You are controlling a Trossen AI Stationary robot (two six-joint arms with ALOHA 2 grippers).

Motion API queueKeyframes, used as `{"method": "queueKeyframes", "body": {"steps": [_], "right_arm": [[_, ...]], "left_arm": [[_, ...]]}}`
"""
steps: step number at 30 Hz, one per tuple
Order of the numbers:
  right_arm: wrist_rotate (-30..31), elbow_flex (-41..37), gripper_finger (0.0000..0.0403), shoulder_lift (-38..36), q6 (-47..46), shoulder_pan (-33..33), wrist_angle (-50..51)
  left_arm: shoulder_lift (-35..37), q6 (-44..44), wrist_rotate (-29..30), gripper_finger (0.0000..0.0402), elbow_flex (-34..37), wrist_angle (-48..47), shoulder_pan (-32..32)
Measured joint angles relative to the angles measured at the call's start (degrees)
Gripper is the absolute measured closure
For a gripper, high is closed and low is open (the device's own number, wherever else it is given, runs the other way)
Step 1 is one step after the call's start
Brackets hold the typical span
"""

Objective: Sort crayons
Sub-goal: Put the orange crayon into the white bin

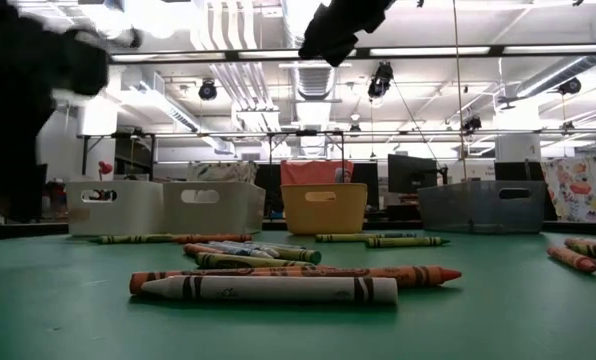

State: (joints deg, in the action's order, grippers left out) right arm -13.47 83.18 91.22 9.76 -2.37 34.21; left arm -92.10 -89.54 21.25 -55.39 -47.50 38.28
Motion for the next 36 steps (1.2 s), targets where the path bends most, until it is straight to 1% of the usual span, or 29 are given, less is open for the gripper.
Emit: {"method": "queueKeyframes", "body": {"steps": [5,8,10,14,18,20,22,24,26,28,30,32,36], "right_arm": [[0.0,0.0,0.0339,0.0,0.1,0.0,5.4],[0.0,0.0,0.0339,0.0,1.9,0.0,9.0],[0.0,0.0,0.0339,0.0,3.4,0.0,10.9],[0.0,0.0,0.0339,0.0,6.7,1.0,11.7],[0.0,0.0,0.0339,0.0,10.4,3.4,11.8],[-0.1,0.0,0.0339,0.0,11.8,5.4,11.8],[-0.1,0.0,0.0339,0.0,12.6,7.7,11.8],[-0.1,-0.2,0.0339,0.0,13.1,10.3,11.5],[-0.1,-0.4,0.0339,0.0,13.4,12.8,10.4],[-0.2,-0.5,0.0339,0.0,13.3,15.5,9.4],[-0.3,-0.7,0.0339,0.0,12.5,17.9,8.4],[-0.4,-1.1,0.0339,0.0,11.8,19.9,7.3],[-0.5,-1.3,0.0339,0.0,10.3,22.2,6.9]], "left_arm": [[10.7,6.3,4.9,0.0401,0.1,-9.9,-5.5],[16.9,11.1,7.8,0.0401,0.0,-15.2,-10.8],[21.1,15.7,10.7,0.0401,0.0,-16.7,-15.3],[27.1,29.7,15.5,0.0401,0.0,-14.8,-27.2],[30.7,47.4,15.4,0.0401,0.0,-12.3,-43.0],[31.2,57.1,13.4,0.0401,0.0,-10.4,-51.6],[31.1,65.4,9.3,0.0401,0.0,-8.0,-60.3],[30.1,71.0,4.7,0.0401,0.0,-4.1,-69.0],[28.5,74.5,0.5,0.0401,0.0,-0.3,-77.2],[26.6,78.8,-4.5,0.0402,0.3,2.4,-83.4],[24.2,83.5,-9.7,0.0402,0.5,3.0,-87.8],[21.8,86.6,-12.5,0.0402,0.5,2.9,-90.1],[17.4,90.6,-13.3,0.0402,0.3,3.3,-90.7]]}}
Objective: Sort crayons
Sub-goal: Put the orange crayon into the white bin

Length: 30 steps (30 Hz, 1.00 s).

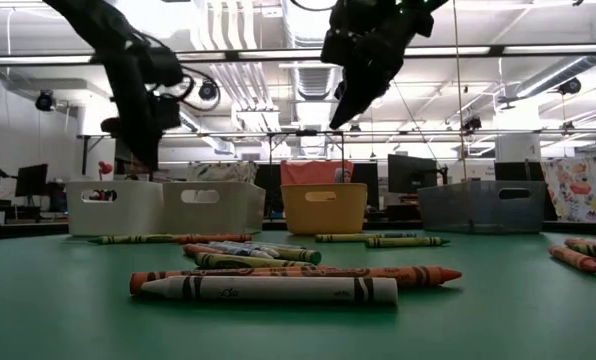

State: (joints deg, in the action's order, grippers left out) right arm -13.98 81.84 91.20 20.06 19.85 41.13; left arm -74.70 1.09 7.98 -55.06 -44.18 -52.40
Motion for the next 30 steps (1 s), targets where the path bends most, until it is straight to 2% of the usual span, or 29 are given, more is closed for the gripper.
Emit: {"method": "queueKeyframes", "body": {"steps": [9,14,17,22,30], "right_arm": [[-0.1,-0.2,0.0339,0.0,-0.5,0.3,-1.3],[0.0,-0.2,0.0339,0.0,-0.5,0.3,-1.5],[0.0,-0.2,0.0339,0.0,-0.5,0.3,-1.7],[0.0,-0.3,0.0339,0.0,-0.5,0.3,-2.8],[0.0,-0.4,0.0339,0.0,-0.5,0.3,-2.9]], "left_arm": [[-8.2,13.2,-0.1,0.0401,-1.9,-1.3,0.1],[-12.1,19.1,4.6,0.0401,-2.7,-1.4,0.1],[-13.7,21.7,4.9,0.0401,-3.4,-1.2,0.1],[-15.6,23.7,5.1,0.0397,-4.4,-0.7,0.0],[-17.7,23.8,9.5,0.0358,-6.2,-0.6,0.0]]}}
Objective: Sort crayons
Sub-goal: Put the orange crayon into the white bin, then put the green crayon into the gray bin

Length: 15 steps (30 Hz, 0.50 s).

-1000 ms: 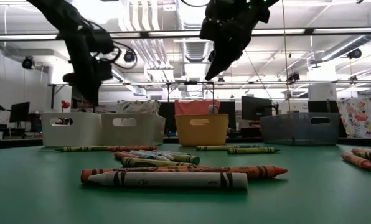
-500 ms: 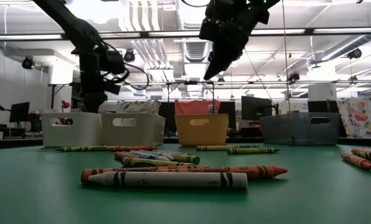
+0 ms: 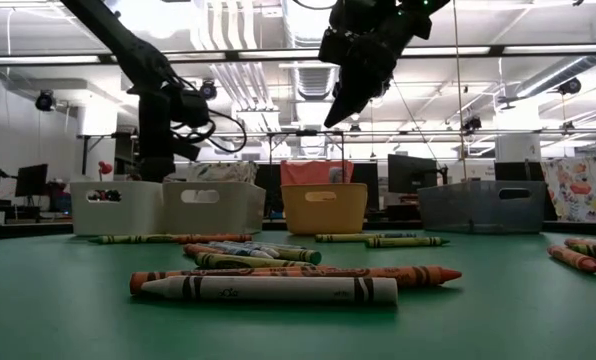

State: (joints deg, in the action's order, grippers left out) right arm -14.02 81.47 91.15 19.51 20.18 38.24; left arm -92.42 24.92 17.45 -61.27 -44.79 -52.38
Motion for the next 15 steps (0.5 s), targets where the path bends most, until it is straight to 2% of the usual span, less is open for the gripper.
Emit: {"method": "queueKeyframes", "body": {"steps": [7,12,15], "right_arm": [[0.0,-0.1,0.0339,0.0,-0.5,0.0,0.0],[0.0,-0.1,0.0339,0.0,-1.9,0.0,0.0],[0.0,-0.1,0.0339,0.0,-5.5,0.0,0.0]], "left_arm": [[0.4,0.5,0.0,0.0329,-0.1,-0.2,0.0],[3.0,-1.8,-0.1,0.0324,-0.1,-2.1,0.2],[6.2,-5.2,-3.4,0.0324,-0.1,-4.3,0.2]]}}
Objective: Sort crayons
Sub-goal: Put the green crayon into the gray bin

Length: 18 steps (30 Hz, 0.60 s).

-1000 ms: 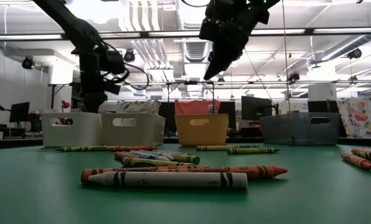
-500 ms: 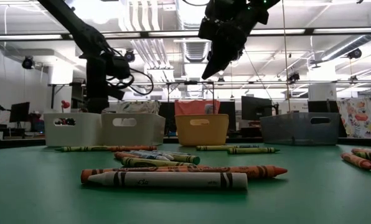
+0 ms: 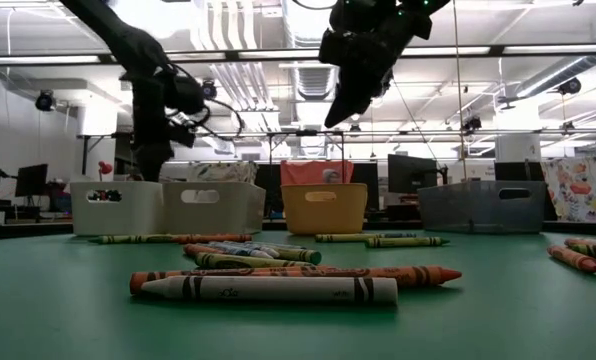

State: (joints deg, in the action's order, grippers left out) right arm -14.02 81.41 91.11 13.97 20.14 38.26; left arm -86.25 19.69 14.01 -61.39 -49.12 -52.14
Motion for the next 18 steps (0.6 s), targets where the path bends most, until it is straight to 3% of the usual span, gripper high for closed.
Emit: {"method": "queueKeyframes", "body": {"steps": [6,13,18], "right_arm": [[0.0,0.0,0.0339,0.0,-12.8,-0.8,0.9],[0.0,-0.1,0.0339,0.0,-23.4,-6.1,6.1],[0.0,-0.1,0.0339,0.0,-23.8,-11.4,8.6]], "left_arm": [[9.2,-12.3,-17.6,0.0324,1.1,3.3,1.5],[22.0,-21.5,-19.1,0.0324,6.3,11.1,11.5],[28.8,-23.9,-19.1,0.0324,10.5,20.2,22.7]]}}
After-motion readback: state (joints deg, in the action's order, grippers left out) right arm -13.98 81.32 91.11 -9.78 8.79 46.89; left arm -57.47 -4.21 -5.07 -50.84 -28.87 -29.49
